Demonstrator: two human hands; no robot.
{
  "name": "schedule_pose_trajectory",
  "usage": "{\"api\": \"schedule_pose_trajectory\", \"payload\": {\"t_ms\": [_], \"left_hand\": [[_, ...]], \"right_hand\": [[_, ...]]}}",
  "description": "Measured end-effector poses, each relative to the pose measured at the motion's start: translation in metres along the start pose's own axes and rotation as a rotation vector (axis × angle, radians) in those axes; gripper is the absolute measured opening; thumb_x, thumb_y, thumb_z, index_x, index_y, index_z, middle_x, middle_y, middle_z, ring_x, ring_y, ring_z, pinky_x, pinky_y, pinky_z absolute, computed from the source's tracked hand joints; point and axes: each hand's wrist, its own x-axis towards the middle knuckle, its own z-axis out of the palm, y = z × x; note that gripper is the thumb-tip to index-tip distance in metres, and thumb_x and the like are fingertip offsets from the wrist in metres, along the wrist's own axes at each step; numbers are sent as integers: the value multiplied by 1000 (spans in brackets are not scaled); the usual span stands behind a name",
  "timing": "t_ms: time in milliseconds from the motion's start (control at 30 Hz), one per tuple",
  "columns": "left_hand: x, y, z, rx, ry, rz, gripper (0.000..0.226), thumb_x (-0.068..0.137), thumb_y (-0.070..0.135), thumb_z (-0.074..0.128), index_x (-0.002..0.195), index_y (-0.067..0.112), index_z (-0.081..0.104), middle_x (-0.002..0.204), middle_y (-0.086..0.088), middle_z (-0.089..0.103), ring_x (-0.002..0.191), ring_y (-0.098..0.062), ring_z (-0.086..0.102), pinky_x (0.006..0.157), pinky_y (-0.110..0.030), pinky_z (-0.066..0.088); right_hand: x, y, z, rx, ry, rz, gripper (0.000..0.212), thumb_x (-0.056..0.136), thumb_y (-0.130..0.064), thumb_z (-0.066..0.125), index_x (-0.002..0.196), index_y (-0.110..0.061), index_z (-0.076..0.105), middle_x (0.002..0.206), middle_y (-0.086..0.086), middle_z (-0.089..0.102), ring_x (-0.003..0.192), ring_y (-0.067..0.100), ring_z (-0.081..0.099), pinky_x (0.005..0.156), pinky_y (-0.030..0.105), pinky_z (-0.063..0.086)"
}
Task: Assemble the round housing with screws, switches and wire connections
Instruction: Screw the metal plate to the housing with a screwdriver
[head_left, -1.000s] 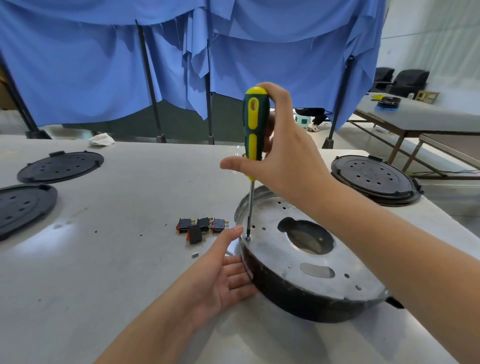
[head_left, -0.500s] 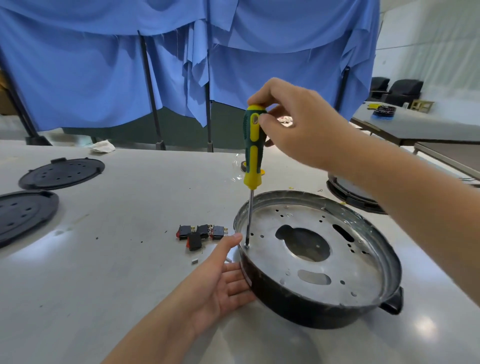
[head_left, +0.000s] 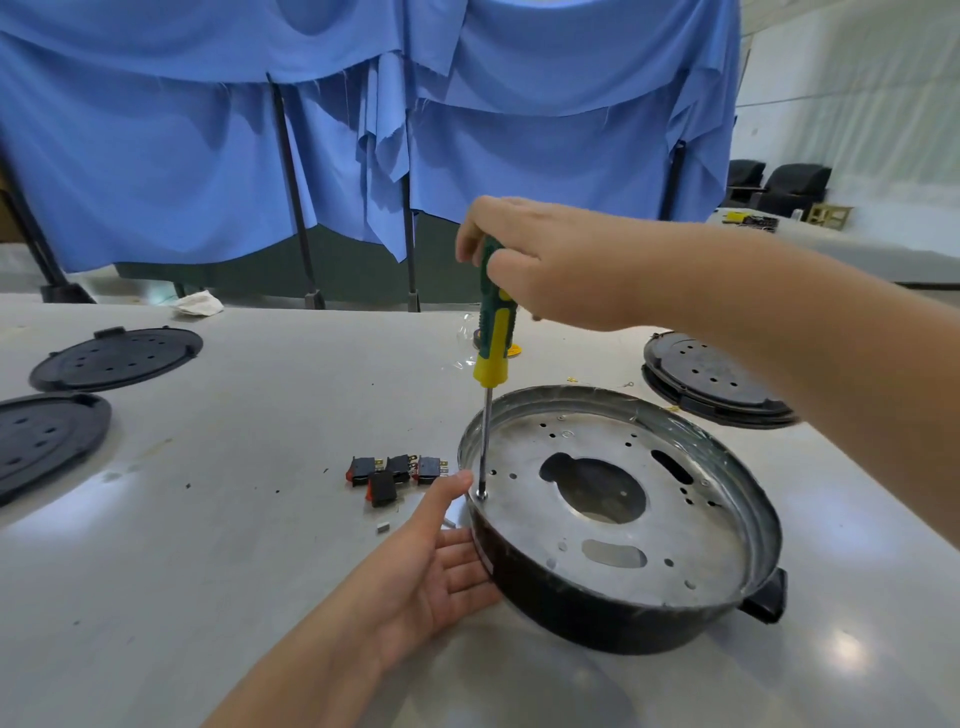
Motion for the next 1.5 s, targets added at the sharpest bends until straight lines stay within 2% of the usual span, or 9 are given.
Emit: {"api": "schedule_pose_trajectory", "payload": {"t_ms": [267, 467, 667, 833, 1033, 1200, 1267, 1400, 1500], "left_hand": [[1, 0, -1, -7, 14, -2, 88, 55, 51, 78, 117, -8, 55, 105, -24, 71, 94, -34, 72, 66, -37, 60], [4, -1, -4, -3, -6, 5, 85, 58, 52, 77, 116, -7, 56, 107, -25, 71, 98, -35, 71, 74, -41, 61], [4, -2, -3, 4, 18, 9, 86, 55, 52, 77, 114, -8, 58, 105, -24, 71, 96, -35, 71, 73, -40, 61], [4, -1, -3, 1, 19, -3, 89, 54, 52, 78, 117, -7, 55, 105, -24, 72, 95, -34, 72, 70, -40, 61], [4, -1, -2, -4, 24, -1, 93, 49, 51, 79, 116, -8, 55, 104, -25, 71, 93, -35, 72, 67, -38, 61], [5, -1, -1, -14, 24, 3, 92, 48, 50, 79, 116, -8, 55, 104, -25, 71, 94, -35, 72, 66, -39, 61], [5, -1, -2, -7, 20, 2, 91, 48, 50, 79, 115, -8, 56, 104, -25, 72, 94, -34, 72, 67, -39, 61], [5, -2, -4, -6, 3, 8, 88, 52, 51, 79, 114, -8, 56, 106, -25, 71, 97, -35, 71, 70, -39, 61], [5, -2, -4, -12, -12, 3, 88, 55, 51, 78, 115, -8, 56, 107, -25, 71, 98, -35, 70, 70, -39, 61]], "right_hand": [[2, -6, 5, -520, 286, -95, 52, 91, -62, 34, 64, -19, 33, 56, -2, 39, 49, 15, 34, 47, 29, 22], [6, -5, 4, 108, 30, -31, 29, 100, -26, 35, 124, -21, 50, 102, -4, 58, 83, 8, 55, 68, 12, 43], [2, -2, 5, -551, 302, -66, 54, 91, -64, 30, 65, -17, 36, 56, 0, 40, 49, 17, 34, 47, 29, 22], [2, -6, -1, -59, 46, 12, 29, 99, -27, 31, 114, -18, 54, 94, 5, 60, 71, 18, 54, 60, 28, 42], [-3, -7, -3, -544, 238, -49, 57, 92, -62, 32, 60, -14, 35, 55, 1, 37, 50, 18, 33, 46, 29, 22], [-1, -13, 0, 64, 17, -55, 31, 101, -22, 30, 117, -17, 56, 105, 3, 61, 92, 14, 56, 70, 21, 39], [0, -15, 0, 134, 45, -131, 25, 100, -26, 40, 116, -20, 59, 86, -6, 62, 70, -3, 54, 61, 9, 39], [0, -9, 9, -513, 316, -94, 55, 90, -65, 34, 65, -17, 40, 54, -2, 39, 48, 16, 34, 46, 27, 24], [0, -6, 12, -457, 303, -91, 43, 98, -50, 26, 75, -18, 42, 70, 3, 52, 60, 22, 47, 52, 32, 31]]}}
